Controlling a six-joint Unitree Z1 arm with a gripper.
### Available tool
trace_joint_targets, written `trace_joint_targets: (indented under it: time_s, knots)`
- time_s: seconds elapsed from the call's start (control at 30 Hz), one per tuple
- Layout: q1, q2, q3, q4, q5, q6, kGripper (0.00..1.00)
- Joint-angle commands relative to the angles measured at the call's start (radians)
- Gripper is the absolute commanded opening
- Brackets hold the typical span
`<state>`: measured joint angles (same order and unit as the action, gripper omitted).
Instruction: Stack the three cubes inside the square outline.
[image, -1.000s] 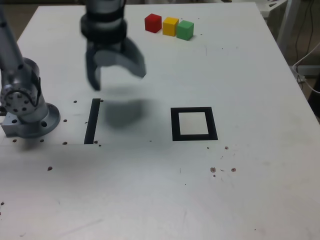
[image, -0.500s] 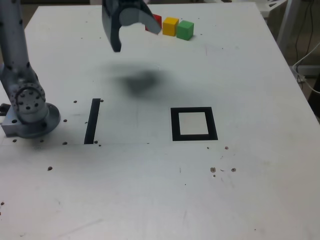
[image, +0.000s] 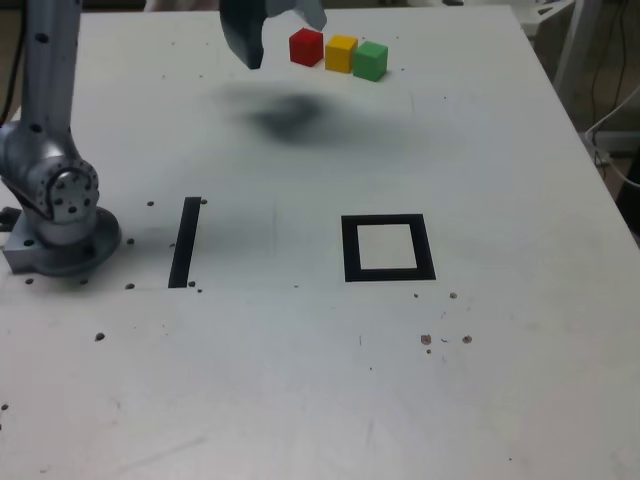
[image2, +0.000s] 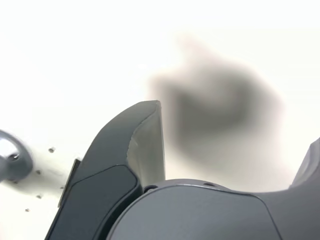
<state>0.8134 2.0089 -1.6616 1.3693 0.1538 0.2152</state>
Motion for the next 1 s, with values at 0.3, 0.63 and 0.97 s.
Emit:
trace_joint_targets:
  time_s: [0.3,0.63,0.97]
  knots:
    - [0.071,0.185,-0.208,0.016,-0.002,0.005,0.99]
    - [0.12,0.317,-0.415,0.071,-0.005,0.005,0.99]
    - [0.159,0.409,-0.564,0.136,-0.026,0.006,0.98]
